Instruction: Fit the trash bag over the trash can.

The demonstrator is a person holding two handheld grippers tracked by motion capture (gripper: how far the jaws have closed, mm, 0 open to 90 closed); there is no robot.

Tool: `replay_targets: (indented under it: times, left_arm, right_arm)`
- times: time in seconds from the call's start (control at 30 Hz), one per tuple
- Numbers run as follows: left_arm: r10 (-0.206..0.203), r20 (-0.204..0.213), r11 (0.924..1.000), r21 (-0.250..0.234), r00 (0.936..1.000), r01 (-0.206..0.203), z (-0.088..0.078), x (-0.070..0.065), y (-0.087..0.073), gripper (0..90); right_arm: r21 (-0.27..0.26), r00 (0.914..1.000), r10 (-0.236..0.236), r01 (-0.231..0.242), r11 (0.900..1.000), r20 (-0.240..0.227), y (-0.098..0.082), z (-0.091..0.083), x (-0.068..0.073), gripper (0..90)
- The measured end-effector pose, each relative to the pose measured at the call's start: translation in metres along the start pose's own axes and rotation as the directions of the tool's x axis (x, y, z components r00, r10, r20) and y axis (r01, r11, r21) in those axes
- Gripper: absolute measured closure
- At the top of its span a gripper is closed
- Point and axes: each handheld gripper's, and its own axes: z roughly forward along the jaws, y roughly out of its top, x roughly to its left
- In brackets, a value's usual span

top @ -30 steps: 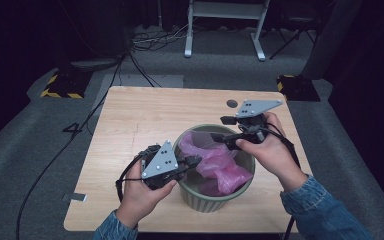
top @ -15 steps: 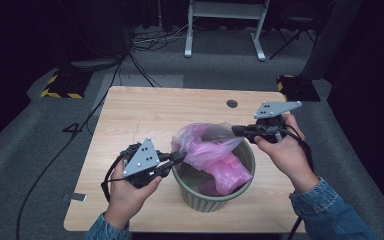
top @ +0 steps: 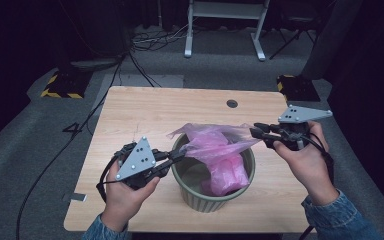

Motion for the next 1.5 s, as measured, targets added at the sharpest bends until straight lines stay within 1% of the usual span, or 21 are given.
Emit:
replay_targets:
  times: [0.1,0.23,0.33,0.47,0.53,0.6,0.63,0.67,0.7,0.73,0.77,0.8,0.83,0.93,0.97,1.0,1.13,1.17,1.2,1.3,1.5]
  left_arm:
    - [0.008,-0.021,0.9998,-0.016,0.9997,-0.008,-0.006,0.001,0.006,90.0]
    - [-0.006,-0.043,0.9997,-0.025,0.9991,0.005,-0.012,0.005,0.005,90.0]
    - [-0.012,-0.048,0.9997,-0.02,0.9988,0.011,-0.013,0.006,0.001,90.0]
    - [-0.028,-0.042,0.9996,-0.009,0.9987,0.027,-0.011,0.006,-0.004,90.0]
    - [-0.044,-0.036,0.999,0.006,0.9984,0.044,-0.009,0.004,-0.011,90.0]
    - [-0.075,-0.024,0.9969,0.02,0.9969,0.076,-0.008,0.003,-0.023,90.0]
    - [-0.075,-0.024,0.9969,0.02,0.9969,0.076,-0.008,0.003,-0.023,90.0]
    - [-0.1,-0.011,0.9946,0.026,0.9949,0.101,-0.009,0.003,-0.032,90.0]
    - [-0.111,-0.017,0.9934,0.027,0.9937,0.111,-0.01,0.003,-0.036,90.0]
    - [-0.11,-0.034,0.9934,0.03,0.9934,0.111,-0.012,0.003,-0.037,89.8]
    - [-0.115,-0.058,0.9928,0.026,0.9917,0.117,-0.016,0.005,-0.039,90.0]
    - [-0.131,-0.064,0.9912,0.013,0.9894,0.132,-0.02,0.007,-0.04,90.0]
    - [-0.149,-0.064,0.9888,0.002,0.9868,0.149,-0.024,0.01,-0.041,90.0]
    - [-0.156,-0.069,0.9873,0.018,0.9853,0.158,-0.025,0.013,-0.043,90.0]
    - [-0.155,-0.065,0.9874,0.022,0.9857,0.157,-0.024,0.012,-0.041,87.7]
    - [-0.15,-0.066,0.9882,0.021,0.9865,0.152,-0.023,0.012,-0.04,82.4]
    - [-0.1,-0.101,0.9944,0.023,0.9898,0.103,-0.014,0.009,-0.027,65.6]
    - [-0.1,-0.101,0.9944,0.023,0.9898,0.103,-0.014,0.009,-0.027,62.4]
    - [-0.083,-0.104,0.9958,0.031,0.9912,0.086,-0.009,0.009,-0.02,60.8]
    - [-0.066,-0.126,0.9968,0.036,0.9898,0.071,-0.002,0.01,-0.01,48.8]
    - [-0.036,-0.14,0.9976,0.053,0.9895,0.044,0.012,0.017,0.004,41.1]
  right_arm:
    - [-0.05,0.9998,0.009,-0.008,0.999,0.016,0.005,-0.01,0.003,69.0]
    - [-0.078,0.9993,0.024,-0.022,0.997,0.027,0.007,-0.015,0.005,66.7]
    - [-0.07,0.9992,0.028,-0.026,0.997,0.03,0.003,-0.014,0.005,67.1]
    - [-0.075,0.998,0.054,-0.051,0.996,0.034,-0.003,-0.012,0.002,65.1]
    - [-0.053,0.9972,0.066,-0.064,0.997,0.036,-0.008,-0.01,0.002,62.2]
    - [-0.007,0.9965,0.083,-0.083,0.997,0.006,-0.018,-0.004,0.003,61.5]
    - [-0.007,0.9965,0.083,-0.083,0.997,0.006,-0.018,-0.004,0.003,61.5]
    - [0.014,0.994,0.105,-0.104,0.994,-0.031,-0.029,0.001,0.003,63.1]
    - [0.018,0.9927,0.112,-0.111,0.994,-0.044,-0.032,0.002,0.003,66.0]
    - [0.024,0.992,0.113,-0.111,0.993,-0.057,-0.037,0.003,0.002,73.7]
    - [0.028,0.9937,0.102,-0.101,0.994,-0.047,-0.039,0.003,0.002,80.6]
    - [0.031,0.9969,0.078,-0.078,0.996,-0.012,-0.041,0.0,0.0,82.0]
    - [0.02,0.9972,0.074,-0.074,0.997,0.012,-0.043,-0.002,-0.003,85.3]
    - [-0.011,0.9957,0.089,-0.089,0.996,-0.028,-0.048,-0.007,-0.007,87.7]
    - [-0.016,0.9969,0.075,-0.076,0.997,-0.023,-0.048,-0.008,-0.005,87.5]
    - [-0.017,0.9981,0.058,-0.059,0.998,-0.017,-0.047,-0.009,-0.002,87.4]
    - [-0.032,0.9993,0.017,-0.018,0.999,-0.033,-0.044,-0.009,0.009,87.1]
    - [-0.034,0.9993,0.007,-0.009,0.999,-0.038,-0.043,-0.009,0.012,87.1]
    - [-0.039,0.9991,-0.004,0.002,0.999,-0.043,-0.041,-0.009,0.016,87.0]
    - [-0.041,0.9979,-0.027,0.025,0.999,-0.058,-0.038,-0.008,0.024,86.8]
    - [-0.038,0.9933,-0.067,0.063,0.997,-0.094,-0.033,-0.005,0.038,86.8]
